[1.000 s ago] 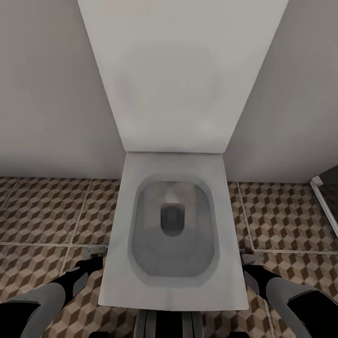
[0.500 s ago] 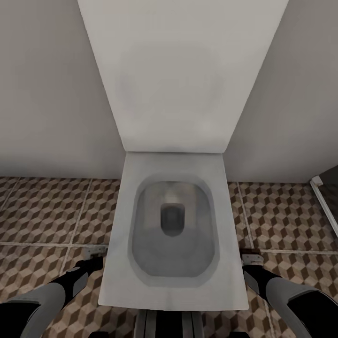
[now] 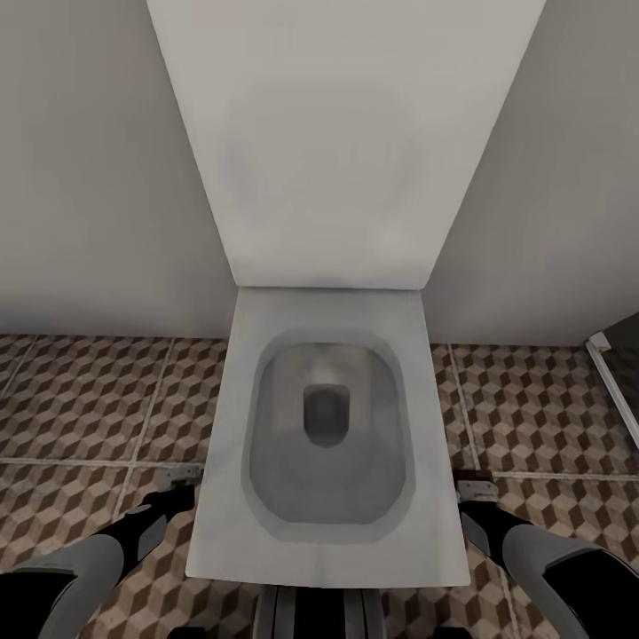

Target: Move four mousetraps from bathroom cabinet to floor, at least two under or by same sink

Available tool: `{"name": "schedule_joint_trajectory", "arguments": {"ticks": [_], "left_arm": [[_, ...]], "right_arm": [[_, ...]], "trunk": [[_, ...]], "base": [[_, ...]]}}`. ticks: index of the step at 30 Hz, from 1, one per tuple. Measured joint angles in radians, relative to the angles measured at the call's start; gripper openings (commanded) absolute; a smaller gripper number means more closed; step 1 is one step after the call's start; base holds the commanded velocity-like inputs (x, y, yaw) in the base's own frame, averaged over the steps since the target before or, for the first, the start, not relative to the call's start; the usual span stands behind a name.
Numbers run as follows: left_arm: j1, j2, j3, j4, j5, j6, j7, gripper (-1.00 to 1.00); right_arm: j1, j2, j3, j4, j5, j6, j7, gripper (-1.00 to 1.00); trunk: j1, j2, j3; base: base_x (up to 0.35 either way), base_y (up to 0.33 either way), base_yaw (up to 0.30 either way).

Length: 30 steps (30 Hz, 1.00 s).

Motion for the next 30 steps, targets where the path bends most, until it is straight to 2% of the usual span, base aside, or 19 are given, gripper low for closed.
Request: {"name": "schedule_joint_trajectory", "arguments": {"ticks": [30], "left_arm": [[0.0,0.0,0.001,0.0,0.0,0.001,-0.001,-1.0]], "right_arm": [[0.0,0.002,0.0,0.0,0.0,-0.012,0.0,1.0]], "trunk": [[0.0,0.0,0.0]], "base": [[0.0,0.0,0.0]]}}
